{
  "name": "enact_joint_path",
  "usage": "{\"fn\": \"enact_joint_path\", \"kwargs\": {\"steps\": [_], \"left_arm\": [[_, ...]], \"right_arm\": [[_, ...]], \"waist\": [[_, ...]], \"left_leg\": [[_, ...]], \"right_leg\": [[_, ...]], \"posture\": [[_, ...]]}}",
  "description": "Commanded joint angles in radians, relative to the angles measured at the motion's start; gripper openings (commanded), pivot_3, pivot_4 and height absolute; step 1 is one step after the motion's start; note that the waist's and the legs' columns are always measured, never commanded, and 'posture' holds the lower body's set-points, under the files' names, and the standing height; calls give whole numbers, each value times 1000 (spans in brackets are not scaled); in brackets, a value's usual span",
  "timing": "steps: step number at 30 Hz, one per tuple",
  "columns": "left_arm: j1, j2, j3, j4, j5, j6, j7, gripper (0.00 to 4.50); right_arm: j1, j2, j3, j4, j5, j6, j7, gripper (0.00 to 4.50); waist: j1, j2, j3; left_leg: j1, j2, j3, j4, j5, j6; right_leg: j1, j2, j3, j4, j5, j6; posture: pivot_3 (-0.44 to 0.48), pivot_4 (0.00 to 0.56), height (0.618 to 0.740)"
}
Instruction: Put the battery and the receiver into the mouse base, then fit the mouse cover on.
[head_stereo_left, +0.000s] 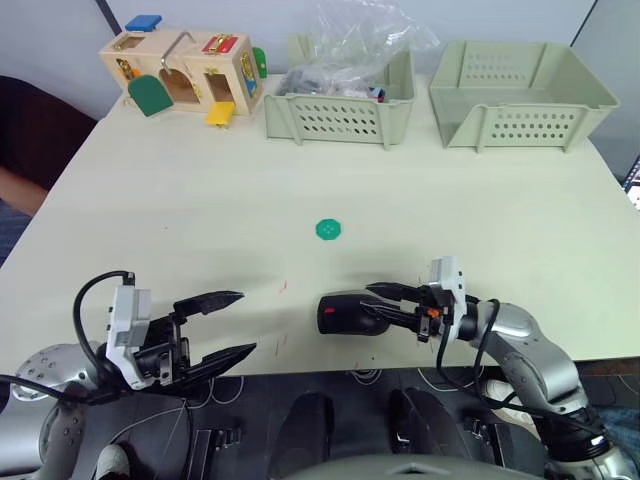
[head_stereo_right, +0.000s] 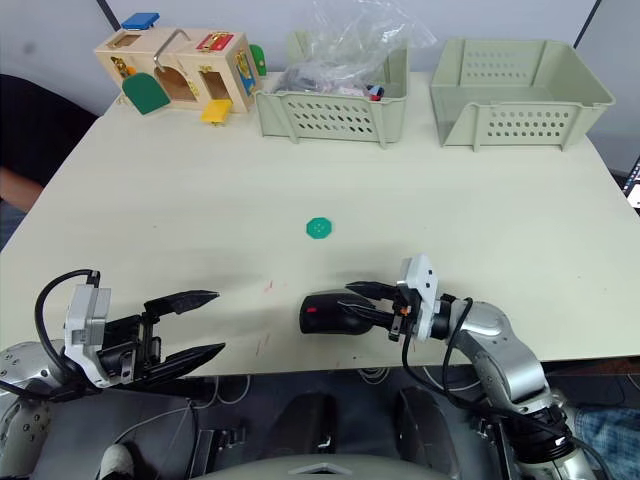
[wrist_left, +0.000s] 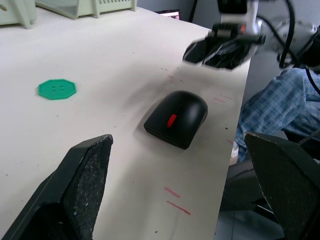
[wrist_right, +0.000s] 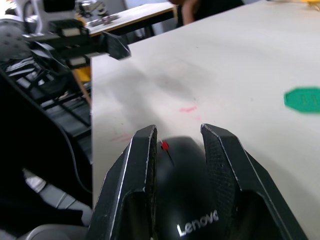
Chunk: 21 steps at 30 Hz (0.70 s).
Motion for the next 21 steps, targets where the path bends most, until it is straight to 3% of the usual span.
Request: {"fn": "enact_joint_path", "kwargs": {"steps": [1, 7, 10, 12, 17, 21], "left_arm": [[-9, 17, 15, 4, -12, -2, -12, 4500], [-13, 18, 17, 13, -3, -10, -12, 4500], [-10, 18, 19, 17, 1, -14, -12, 4500], [-4, 11, 26, 19, -5, -12, -6, 4500], [23, -19, 75, -7, -82, 69, 79, 4500], [39, -62, 104, -29, -64, 76, 197, 4500]], "right_arm": [[-2, 38, 41, 102, -72, -151, -5, 1464], [-5, 47, 97, 344, -191, -321, 10, 1464], [-11, 44, 105, 395, -202, -363, 13, 1464], [-5, 31, 85, 363, -174, -375, 17, 1464], [0, 8, -25, 101, 38, -261, 6, 1464], [12, -143, -136, -44, 103, -122, 4, 1464]], "waist": [[1, -1, 0], [-2, -2, -1], [-2, -3, -2], [-1, -3, -2], [1, -2, -1], [4, 0, 2]], "left_leg": [[0, 0, 0, 0, 0, 0], [1, 0, 0, 0, 0, 0], [11, 1, 1, -4, 0, 0], [22, 1, 2, -9, 0, 0], [20, 3, 2, -9, 0, 0], [18, 4, 2, -8, 0, 0]], "right_leg": [[0, 0, 0, 0, 0, 0], [1, 0, 0, 0, 0, 0], [9, 1, 1, 0, -2, 1], [17, 1, 2, -4, -3, 1], [17, 0, 1, -5, -3, 1], [16, -1, 1, -7, -1, -1]], "posture": [[0, 150, 740], [0, 150, 740], [0, 150, 740], [0, 150, 740], [0, 150, 740], [0, 150, 740]]}}
